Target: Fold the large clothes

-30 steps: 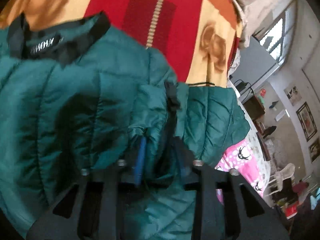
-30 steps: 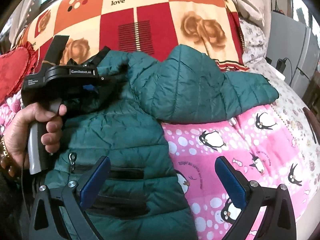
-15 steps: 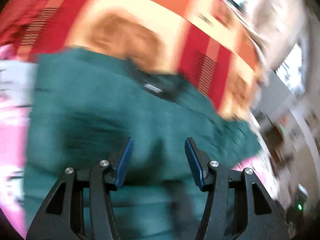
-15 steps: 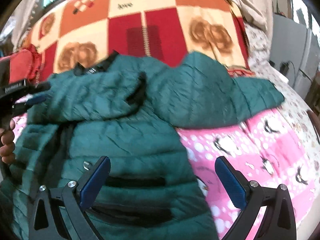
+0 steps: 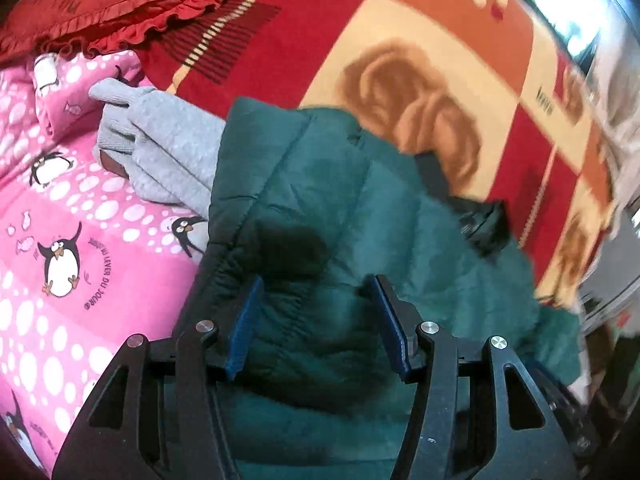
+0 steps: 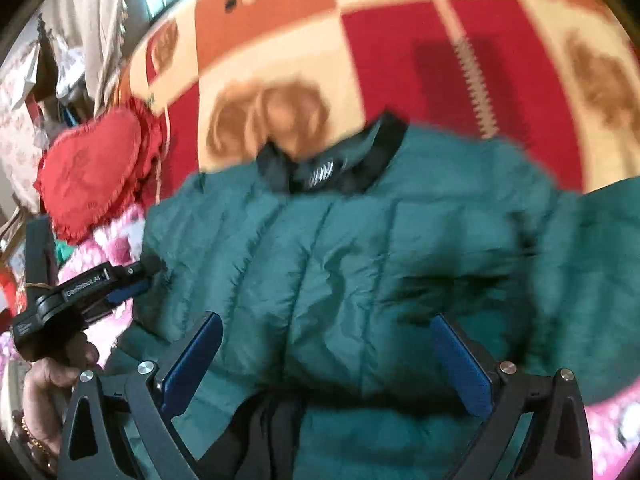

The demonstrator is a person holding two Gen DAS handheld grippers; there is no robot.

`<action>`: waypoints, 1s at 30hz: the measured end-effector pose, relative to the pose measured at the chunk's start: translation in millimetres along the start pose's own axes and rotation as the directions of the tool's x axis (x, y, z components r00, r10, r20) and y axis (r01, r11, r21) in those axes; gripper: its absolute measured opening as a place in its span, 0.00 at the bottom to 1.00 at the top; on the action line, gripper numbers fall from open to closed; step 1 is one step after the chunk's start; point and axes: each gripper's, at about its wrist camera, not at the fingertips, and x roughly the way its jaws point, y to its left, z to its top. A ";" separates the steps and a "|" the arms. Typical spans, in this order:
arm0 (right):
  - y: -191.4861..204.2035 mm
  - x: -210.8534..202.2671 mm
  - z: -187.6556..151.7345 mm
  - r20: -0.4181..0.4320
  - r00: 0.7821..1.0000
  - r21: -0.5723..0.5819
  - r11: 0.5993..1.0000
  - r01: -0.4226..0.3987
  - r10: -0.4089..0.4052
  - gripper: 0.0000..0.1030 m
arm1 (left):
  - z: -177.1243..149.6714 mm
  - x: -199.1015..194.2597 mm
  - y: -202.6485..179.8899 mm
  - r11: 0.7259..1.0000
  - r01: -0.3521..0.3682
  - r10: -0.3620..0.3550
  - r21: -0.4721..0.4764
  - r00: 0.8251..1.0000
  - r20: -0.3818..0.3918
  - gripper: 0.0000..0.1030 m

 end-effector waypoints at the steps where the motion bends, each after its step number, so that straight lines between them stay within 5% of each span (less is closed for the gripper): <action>1: -15.7 17.7 -0.7 -0.061 0.996 0.027 0.998 0.065 -0.063 1.00 | -1.7 6.7 -3.1 0.999 -0.040 0.040 0.022 0.999 -0.012 0.52; 4: -50.4 28.0 0.4 -0.093 0.994 0.146 0.987 0.073 -0.059 1.00 | -5.2 16.8 -7.4 0.995 -0.078 0.080 0.062 0.996 -0.027 0.53; 7: -49.1 23.6 2.4 -0.086 0.991 0.128 0.985 0.114 -0.104 0.99 | -6.9 18.5 -9.8 0.992 -0.100 0.102 0.076 0.994 -0.022 0.54; 13: -16.4 -14.5 15.1 0.140 0.983 0.056 0.992 0.115 -0.121 0.99 | -4.1 0.8 -9.8 0.997 -0.078 0.077 0.025 0.997 0.019 0.54; 17: -26.1 31.1 16.2 -0.033 0.994 0.070 0.992 0.107 -0.105 0.99 | -9.0 14.7 -8.3 0.993 -0.106 0.109 0.057 0.993 -0.041 0.54; 25: -9.1 -30.9 20.6 0.111 0.985 0.088 0.988 0.124 -0.133 0.99 | -11.7 -1.4 -17.8 0.992 -0.109 0.110 0.071 0.994 -0.017 0.54; 30: 31.5 -11.7 -6.8 0.000 0.995 -0.065 0.993 0.098 -0.099 0.99 | -32.2 -12.9 -40.9 0.986 -0.057 0.060 0.155 0.998 -0.020 0.54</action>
